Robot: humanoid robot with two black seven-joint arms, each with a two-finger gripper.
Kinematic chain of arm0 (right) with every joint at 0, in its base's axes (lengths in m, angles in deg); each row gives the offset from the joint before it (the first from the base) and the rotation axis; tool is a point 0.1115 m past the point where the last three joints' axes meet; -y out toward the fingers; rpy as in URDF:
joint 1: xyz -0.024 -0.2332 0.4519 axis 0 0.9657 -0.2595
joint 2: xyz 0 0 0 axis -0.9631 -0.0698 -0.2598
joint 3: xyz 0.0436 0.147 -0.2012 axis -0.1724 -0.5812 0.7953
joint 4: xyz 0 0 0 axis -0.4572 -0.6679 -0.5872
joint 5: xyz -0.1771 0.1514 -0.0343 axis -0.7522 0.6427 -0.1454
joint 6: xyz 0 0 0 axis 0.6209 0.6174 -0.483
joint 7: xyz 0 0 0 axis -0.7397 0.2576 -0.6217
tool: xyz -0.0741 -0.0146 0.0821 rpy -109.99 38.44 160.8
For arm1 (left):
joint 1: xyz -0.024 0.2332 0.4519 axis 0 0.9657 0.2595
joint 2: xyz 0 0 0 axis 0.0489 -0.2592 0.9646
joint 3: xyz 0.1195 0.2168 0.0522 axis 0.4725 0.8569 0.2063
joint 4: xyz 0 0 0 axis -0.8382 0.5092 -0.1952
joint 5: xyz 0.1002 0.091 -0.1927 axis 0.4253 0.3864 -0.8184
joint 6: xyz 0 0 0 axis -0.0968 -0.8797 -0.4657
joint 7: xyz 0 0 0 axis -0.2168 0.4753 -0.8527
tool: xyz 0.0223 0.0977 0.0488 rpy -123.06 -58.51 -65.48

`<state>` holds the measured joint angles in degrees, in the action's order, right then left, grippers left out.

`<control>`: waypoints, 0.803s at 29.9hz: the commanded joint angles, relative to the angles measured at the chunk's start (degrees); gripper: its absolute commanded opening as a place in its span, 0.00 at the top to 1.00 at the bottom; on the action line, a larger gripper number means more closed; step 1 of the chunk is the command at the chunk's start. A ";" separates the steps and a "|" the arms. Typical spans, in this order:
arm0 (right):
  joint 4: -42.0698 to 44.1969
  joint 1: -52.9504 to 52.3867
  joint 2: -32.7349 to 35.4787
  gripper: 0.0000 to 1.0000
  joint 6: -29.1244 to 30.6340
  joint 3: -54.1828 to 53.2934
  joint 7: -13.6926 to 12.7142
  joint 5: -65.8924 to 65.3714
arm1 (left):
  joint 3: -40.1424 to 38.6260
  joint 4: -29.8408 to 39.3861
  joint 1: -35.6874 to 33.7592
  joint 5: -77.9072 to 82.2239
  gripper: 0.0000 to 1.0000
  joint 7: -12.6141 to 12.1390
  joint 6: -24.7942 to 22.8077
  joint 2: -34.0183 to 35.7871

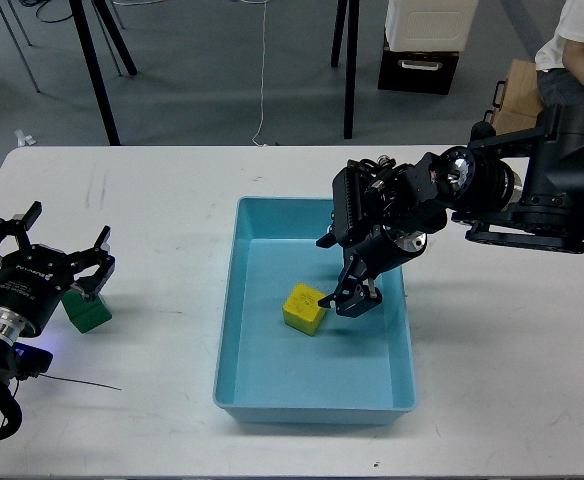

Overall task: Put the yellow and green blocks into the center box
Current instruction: 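Raise the right gripper out of the tray and withdraw it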

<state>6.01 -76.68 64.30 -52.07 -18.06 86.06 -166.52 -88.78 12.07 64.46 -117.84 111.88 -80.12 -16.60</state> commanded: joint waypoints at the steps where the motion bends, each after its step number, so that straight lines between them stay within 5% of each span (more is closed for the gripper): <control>1: -0.27 -0.61 3.50 0.03 -0.23 -4.39 0.00 1.48 | -0.17 0.00 -0.38 2.54 0.00 0.00 0.00 0.63; 13: 0.35 12.12 3.08 0.03 -0.23 -41.55 0.00 11.86 | -1.40 -0.26 -6.61 31.07 0.00 0.00 0.00 20.47; 15: 0.26 15.02 -0.34 0.03 -0.23 -46.92 0.00 11.86 | -1.40 -1.14 -8.37 39.07 0.00 0.00 6.07 23.03; 18: -0.18 20.55 -4.13 0.03 -0.41 -55.09 0.00 12.47 | -1.49 -6.13 -10.48 51.99 0.00 0.00 12.44 23.48; 24: -2.81 29.61 -5.90 0.03 -0.94 -62.15 0.00 20.37 | -2.54 -13.35 -15.22 80.72 0.00 0.00 9.63 23.66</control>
<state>5.27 -50.90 58.16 -52.78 -77.91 86.05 -149.92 -90.89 1.38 51.53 -50.55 111.87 -69.45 6.79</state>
